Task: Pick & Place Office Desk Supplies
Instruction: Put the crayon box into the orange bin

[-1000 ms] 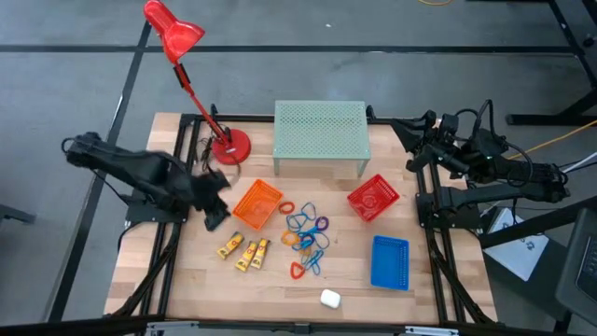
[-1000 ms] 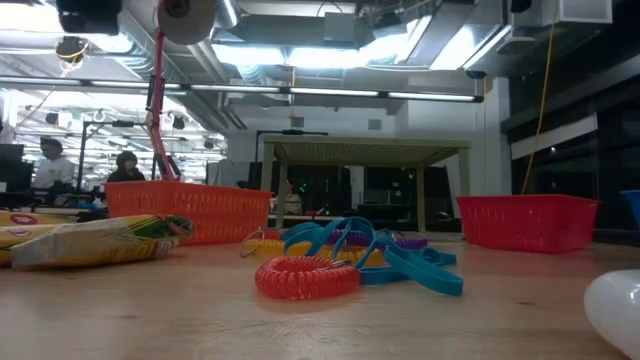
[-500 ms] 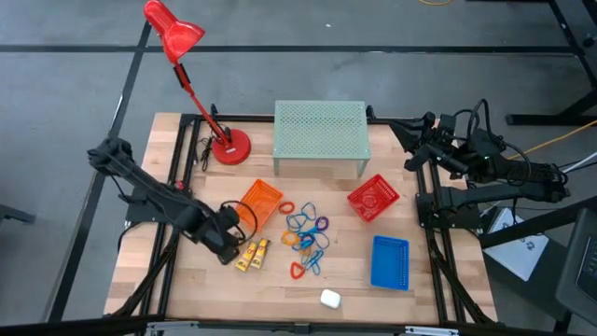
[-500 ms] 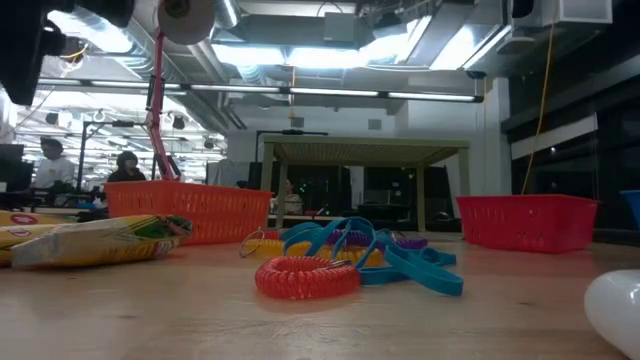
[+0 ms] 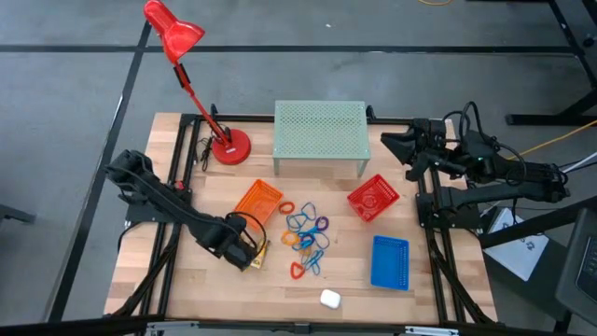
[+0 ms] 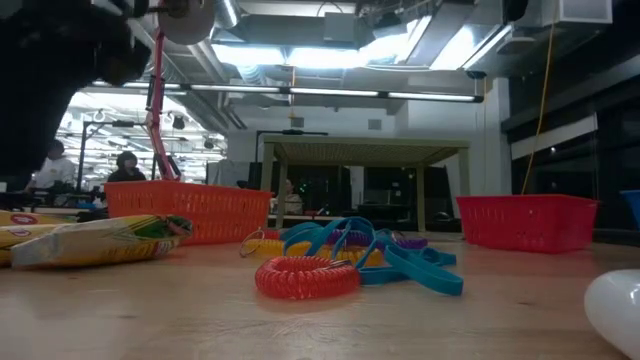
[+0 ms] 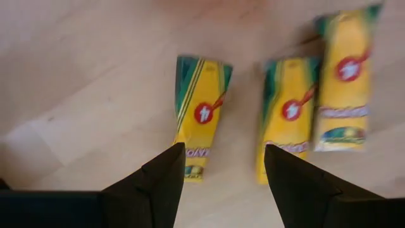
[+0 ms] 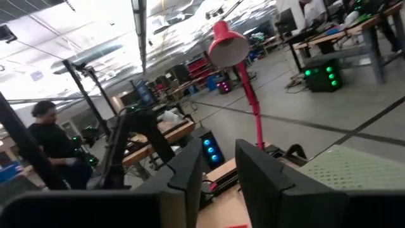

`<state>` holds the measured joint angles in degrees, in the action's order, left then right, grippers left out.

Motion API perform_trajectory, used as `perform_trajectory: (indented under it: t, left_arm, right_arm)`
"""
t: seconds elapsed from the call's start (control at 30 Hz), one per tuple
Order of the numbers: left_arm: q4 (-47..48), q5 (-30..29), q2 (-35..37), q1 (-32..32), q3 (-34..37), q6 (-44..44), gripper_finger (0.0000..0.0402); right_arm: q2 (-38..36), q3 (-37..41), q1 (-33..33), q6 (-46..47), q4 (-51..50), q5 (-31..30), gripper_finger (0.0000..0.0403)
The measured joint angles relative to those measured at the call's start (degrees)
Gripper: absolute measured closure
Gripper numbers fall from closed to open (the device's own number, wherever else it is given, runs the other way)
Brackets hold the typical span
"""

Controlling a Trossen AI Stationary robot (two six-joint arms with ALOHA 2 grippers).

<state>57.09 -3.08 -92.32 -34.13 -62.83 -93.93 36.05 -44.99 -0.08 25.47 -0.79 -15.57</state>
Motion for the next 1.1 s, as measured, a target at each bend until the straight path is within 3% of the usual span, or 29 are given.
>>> perform_trajectory:
  t: [0.4, 0.8, 0.93, 1.1]
  left_arm:
    - [3.84, 1.80, -5.78, -0.76, 0.00, 2.62, 0.0188]
    - [-4.06, 3.13, -11.14, -0.45, 1.28, 3.96, 0.0190]
    - [-4.16, 4.40, -11.30, -0.44, 1.41, 3.67, 0.0216]
    - [-4.54, 4.41, -11.30, -0.45, 1.46, 3.65, 0.0276]
  right_arm:
    - [1.48, 0.00, 0.00, 0.49, 0.32, -2.89, 0.0284]
    - [2.03, 0.00, 0.00, -0.28, 0.30, -3.04, 0.0284]
    - [2.03, 0.00, 0.00, -0.58, 0.33, -3.04, 0.0284]
    - [2.03, 0.00, 0.00, -0.61, 0.33, -3.04, 0.0285]
